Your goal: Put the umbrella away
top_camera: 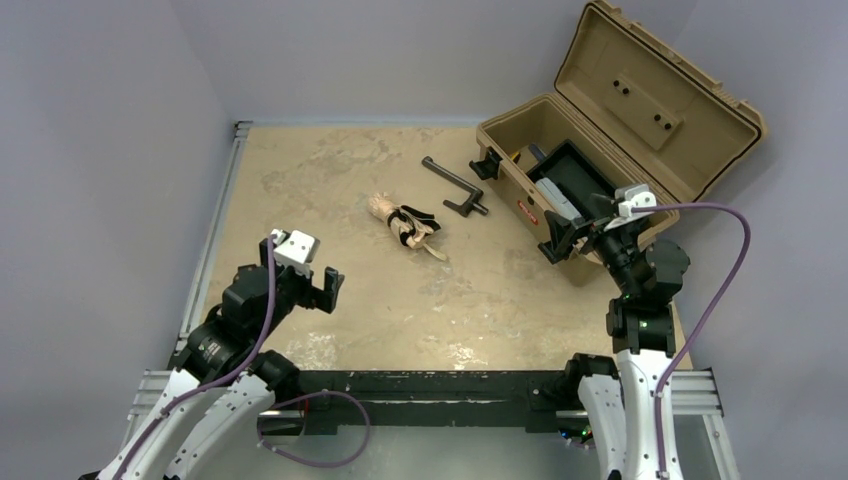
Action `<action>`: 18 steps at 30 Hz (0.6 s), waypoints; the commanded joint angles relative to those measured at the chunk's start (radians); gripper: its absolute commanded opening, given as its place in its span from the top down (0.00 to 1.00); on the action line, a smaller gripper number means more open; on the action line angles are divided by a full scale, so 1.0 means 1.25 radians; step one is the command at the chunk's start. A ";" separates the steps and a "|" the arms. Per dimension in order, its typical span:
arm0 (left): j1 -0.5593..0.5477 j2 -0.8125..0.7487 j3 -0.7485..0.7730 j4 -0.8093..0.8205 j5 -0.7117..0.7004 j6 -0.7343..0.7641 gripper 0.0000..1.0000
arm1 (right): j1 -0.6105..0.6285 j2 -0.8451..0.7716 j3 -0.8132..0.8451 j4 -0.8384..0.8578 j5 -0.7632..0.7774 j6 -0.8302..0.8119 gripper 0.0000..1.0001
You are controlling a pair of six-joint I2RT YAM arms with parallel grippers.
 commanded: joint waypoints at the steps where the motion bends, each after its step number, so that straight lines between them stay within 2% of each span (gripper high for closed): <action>1: 0.004 -0.006 0.026 0.004 -0.007 0.014 0.00 | -0.007 -0.009 -0.004 0.037 -0.016 -0.005 0.01; 18: 0.004 0.003 0.027 0.001 -0.006 0.014 0.00 | -0.009 -0.020 -0.005 0.037 -0.023 -0.008 0.01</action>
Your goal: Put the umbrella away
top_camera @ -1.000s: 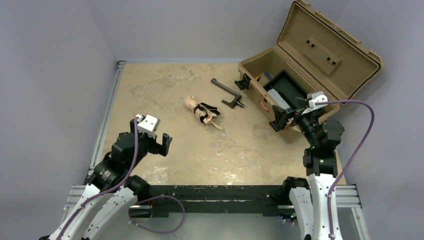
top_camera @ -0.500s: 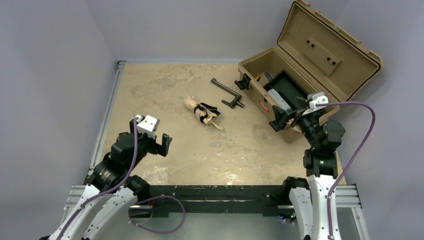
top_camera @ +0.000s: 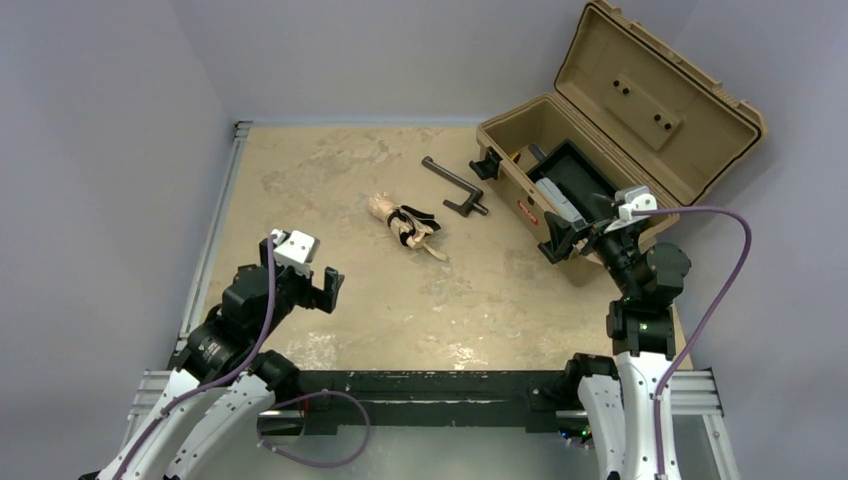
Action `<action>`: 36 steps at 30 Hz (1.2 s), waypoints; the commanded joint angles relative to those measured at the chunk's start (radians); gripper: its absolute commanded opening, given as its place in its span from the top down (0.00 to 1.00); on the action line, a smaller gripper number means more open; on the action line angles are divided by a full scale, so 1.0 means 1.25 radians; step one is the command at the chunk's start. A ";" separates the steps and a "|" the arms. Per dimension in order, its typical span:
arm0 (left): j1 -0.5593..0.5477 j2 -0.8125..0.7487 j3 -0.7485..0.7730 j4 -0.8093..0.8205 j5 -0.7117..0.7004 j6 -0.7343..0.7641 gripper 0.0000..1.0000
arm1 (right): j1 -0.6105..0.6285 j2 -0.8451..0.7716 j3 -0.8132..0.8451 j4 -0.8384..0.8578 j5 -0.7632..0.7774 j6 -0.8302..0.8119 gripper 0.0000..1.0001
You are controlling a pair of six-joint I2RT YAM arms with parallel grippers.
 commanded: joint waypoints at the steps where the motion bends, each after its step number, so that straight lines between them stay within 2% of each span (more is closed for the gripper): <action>1: 0.004 0.003 0.027 0.001 -0.006 0.014 0.00 | -0.004 -0.009 -0.005 0.032 -0.009 -0.004 0.01; 36: 0.004 0.010 0.027 -0.002 -0.002 0.014 0.00 | -0.005 -0.013 -0.003 0.038 0.004 -0.001 0.01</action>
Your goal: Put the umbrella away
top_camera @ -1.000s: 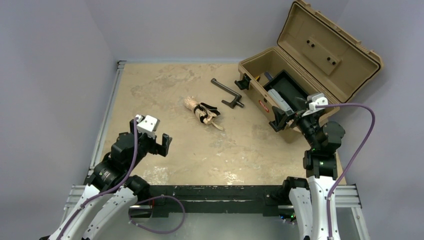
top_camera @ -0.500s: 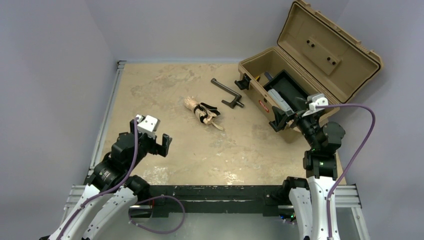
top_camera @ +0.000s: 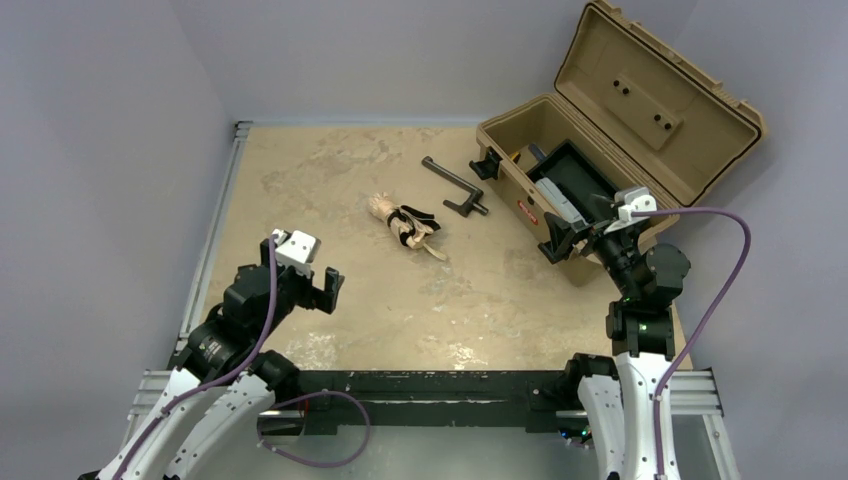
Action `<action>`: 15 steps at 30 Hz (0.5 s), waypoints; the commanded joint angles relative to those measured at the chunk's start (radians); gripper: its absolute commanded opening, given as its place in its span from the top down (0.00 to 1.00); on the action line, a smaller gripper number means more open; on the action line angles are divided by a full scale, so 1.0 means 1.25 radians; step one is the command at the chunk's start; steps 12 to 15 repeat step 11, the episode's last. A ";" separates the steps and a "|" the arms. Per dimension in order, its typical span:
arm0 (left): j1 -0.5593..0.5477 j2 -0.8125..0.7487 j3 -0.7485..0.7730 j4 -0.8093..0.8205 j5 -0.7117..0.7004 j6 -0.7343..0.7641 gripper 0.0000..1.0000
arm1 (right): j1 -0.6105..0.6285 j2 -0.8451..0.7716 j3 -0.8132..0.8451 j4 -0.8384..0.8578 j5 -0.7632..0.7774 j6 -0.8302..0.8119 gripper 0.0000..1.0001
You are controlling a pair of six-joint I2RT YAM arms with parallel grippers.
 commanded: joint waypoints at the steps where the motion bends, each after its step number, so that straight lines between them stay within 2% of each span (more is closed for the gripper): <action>1: 0.004 0.005 0.027 0.005 -0.002 0.014 0.00 | -0.004 -0.008 0.004 0.035 0.004 -0.001 0.01; 15: 0.004 0.005 0.027 0.004 -0.002 0.015 0.00 | -0.005 -0.007 0.006 0.033 0.033 0.013 0.01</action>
